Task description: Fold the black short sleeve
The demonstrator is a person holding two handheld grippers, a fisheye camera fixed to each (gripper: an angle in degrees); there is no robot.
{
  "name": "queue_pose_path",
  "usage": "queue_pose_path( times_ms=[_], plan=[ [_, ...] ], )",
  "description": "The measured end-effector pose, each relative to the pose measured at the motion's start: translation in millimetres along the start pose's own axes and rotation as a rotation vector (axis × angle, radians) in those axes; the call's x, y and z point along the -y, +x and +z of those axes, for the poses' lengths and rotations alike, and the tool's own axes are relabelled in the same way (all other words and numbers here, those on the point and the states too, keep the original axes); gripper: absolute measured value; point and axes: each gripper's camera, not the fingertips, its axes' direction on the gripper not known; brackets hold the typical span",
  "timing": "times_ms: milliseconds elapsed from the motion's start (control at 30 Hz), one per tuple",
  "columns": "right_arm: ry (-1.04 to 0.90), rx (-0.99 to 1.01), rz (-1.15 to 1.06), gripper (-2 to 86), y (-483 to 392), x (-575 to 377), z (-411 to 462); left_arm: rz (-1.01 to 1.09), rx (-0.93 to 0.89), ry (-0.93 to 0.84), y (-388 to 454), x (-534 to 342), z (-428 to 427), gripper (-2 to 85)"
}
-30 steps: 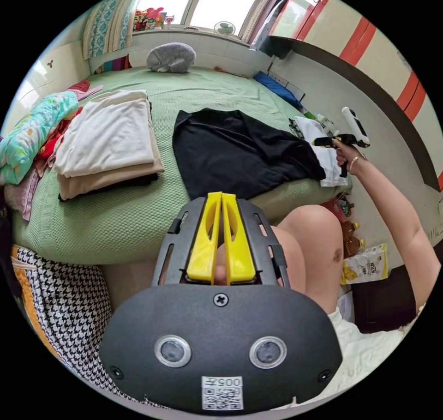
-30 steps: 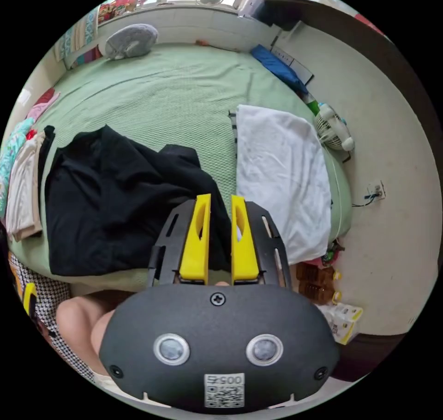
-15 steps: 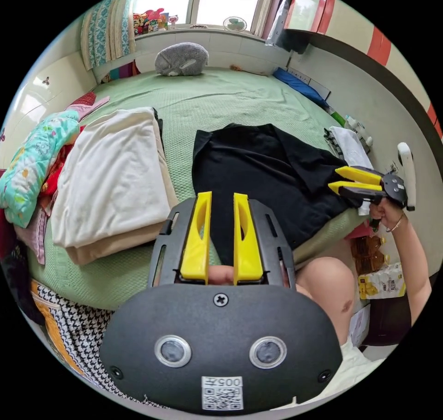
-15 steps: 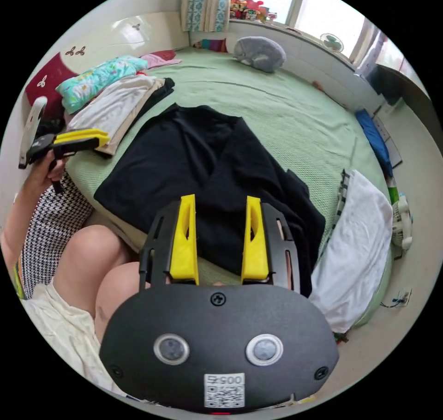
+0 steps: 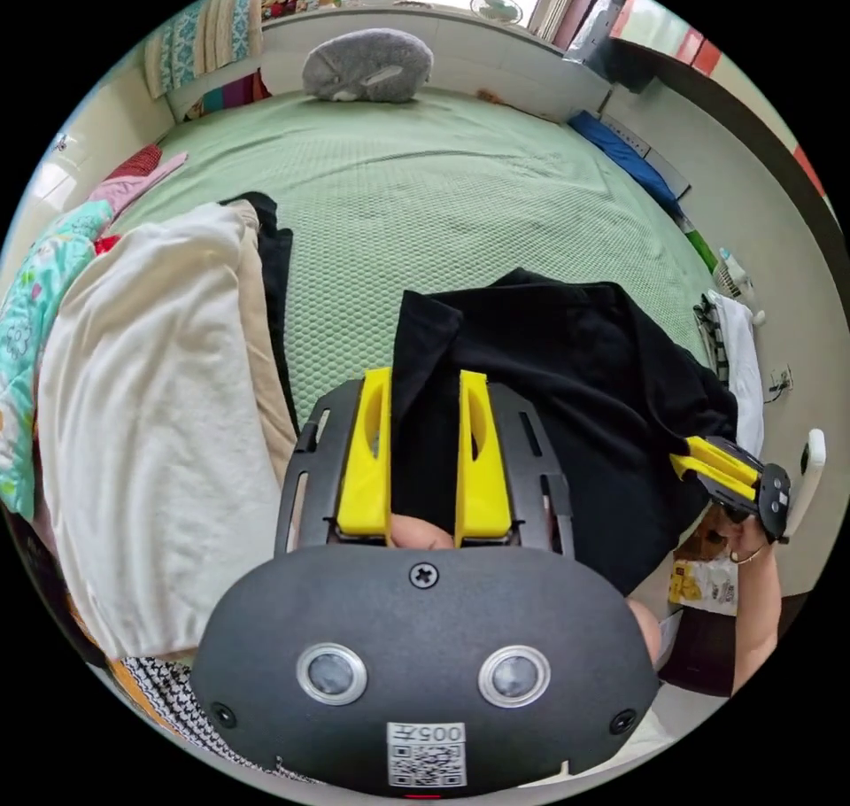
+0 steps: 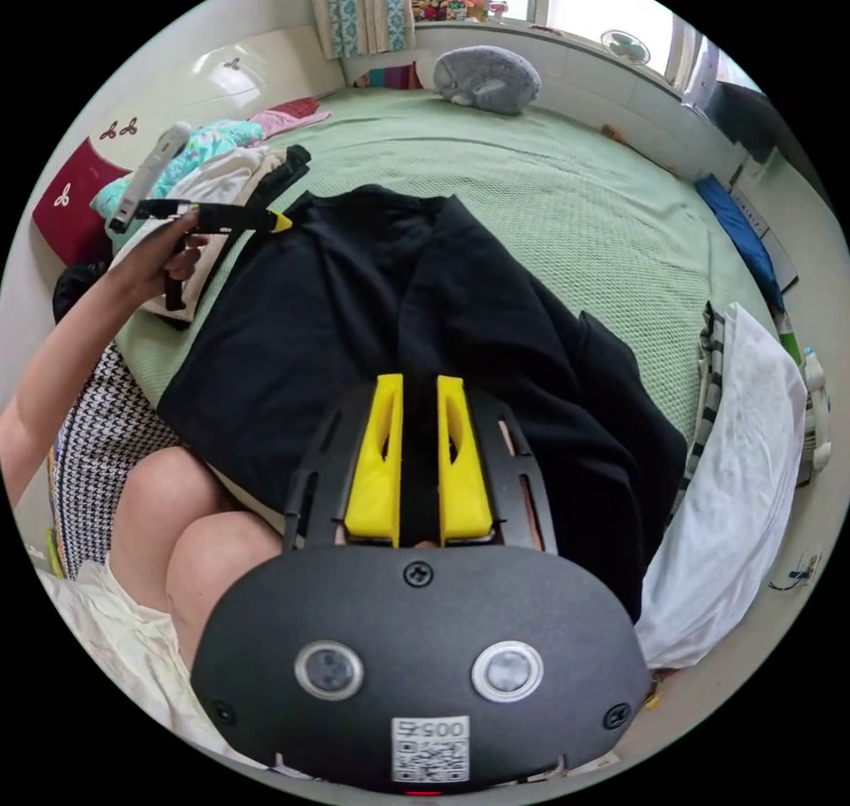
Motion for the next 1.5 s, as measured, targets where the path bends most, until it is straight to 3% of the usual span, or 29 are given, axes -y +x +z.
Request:
queue_pose_path(
  times_ms=[167, 500, 733, 1067, 1500],
  plan=[
    [0.041, -0.022, 0.047, -1.0, 14.7, -4.4, -25.7, -0.045, -0.12, 0.055, -13.5, -6.0, -4.7, 4.0],
    [0.113, -0.069, 0.087, -1.2, 6.8, -64.0, -151.1, 0.232, -0.115, 0.116, 34.2, -82.7, -104.5, 1.2],
    [0.106, -0.05, 0.14, -1.2, 0.5, -133.2, -223.0, 0.323, -0.105, 0.083, 51.6, -139.0, -122.9, 0.3],
    [-0.143, -0.04, 0.074, -1.2, -4.5, -178.1, -262.8, 0.491, -0.254, -0.085, 78.3, -231.8, -144.5, 0.0],
    [-0.436, 0.118, 0.169, -0.9, 21.3, -198.4, -251.1, 0.45, -0.345, -0.341, 97.8, -294.6, -111.4, 0.3]
  ],
)
